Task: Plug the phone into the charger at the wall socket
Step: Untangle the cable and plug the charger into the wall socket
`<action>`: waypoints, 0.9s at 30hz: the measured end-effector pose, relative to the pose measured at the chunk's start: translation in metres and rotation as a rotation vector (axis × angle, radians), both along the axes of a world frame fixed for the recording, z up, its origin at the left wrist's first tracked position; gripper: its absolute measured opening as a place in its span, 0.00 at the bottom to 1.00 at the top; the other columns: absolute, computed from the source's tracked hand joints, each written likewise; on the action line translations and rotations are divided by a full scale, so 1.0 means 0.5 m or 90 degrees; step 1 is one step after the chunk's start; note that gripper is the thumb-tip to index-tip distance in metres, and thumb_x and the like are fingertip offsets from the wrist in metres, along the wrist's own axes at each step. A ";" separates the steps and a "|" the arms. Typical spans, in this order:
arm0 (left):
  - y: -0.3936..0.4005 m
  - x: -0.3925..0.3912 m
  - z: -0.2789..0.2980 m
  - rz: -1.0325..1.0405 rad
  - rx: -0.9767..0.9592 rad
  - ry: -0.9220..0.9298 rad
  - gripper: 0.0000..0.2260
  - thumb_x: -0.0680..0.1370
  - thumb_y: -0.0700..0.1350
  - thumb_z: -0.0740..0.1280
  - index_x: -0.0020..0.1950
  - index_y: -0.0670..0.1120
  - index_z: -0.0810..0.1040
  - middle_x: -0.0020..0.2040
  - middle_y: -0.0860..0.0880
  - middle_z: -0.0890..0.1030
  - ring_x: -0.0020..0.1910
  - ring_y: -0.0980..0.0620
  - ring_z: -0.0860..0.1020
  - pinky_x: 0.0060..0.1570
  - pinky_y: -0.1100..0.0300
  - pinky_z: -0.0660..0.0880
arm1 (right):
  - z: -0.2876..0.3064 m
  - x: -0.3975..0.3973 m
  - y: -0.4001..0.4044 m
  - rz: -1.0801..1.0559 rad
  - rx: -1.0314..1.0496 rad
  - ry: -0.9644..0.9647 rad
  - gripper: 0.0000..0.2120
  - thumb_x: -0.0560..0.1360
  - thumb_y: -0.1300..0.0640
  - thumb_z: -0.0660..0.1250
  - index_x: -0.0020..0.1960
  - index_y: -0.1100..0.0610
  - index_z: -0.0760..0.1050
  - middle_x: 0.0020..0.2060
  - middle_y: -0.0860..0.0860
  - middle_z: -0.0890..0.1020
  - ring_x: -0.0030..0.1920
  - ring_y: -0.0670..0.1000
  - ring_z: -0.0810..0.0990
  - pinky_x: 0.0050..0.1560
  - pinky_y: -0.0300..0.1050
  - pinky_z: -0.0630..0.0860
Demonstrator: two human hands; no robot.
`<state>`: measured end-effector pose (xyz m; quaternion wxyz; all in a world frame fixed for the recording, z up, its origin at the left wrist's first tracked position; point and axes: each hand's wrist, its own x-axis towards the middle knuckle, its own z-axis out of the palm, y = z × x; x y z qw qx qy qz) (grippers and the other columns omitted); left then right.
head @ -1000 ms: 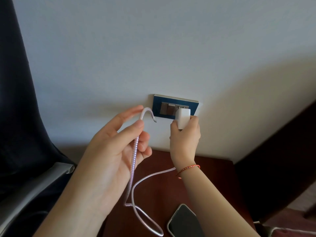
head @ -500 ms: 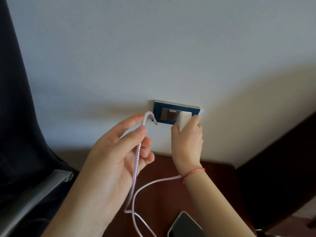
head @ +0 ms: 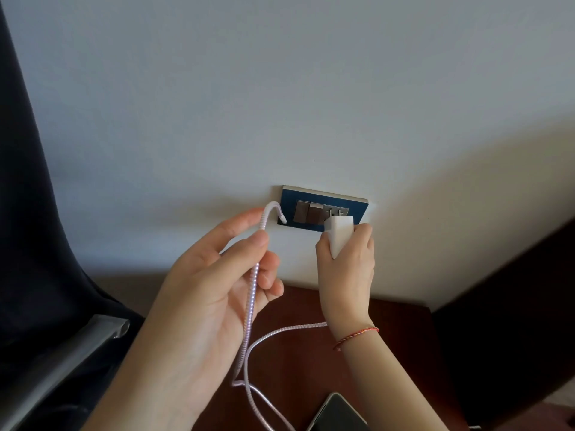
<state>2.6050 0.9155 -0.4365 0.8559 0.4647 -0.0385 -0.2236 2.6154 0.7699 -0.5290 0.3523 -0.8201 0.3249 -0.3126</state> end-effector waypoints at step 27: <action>-0.017 0.033 0.035 -0.055 -0.002 -0.027 0.10 0.63 0.43 0.67 0.41 0.43 0.83 0.25 0.50 0.72 0.24 0.57 0.70 0.28 0.64 0.74 | 0.093 0.053 -0.011 -0.025 0.093 0.164 0.13 0.74 0.61 0.60 0.56 0.64 0.62 0.52 0.63 0.77 0.49 0.67 0.78 0.40 0.49 0.70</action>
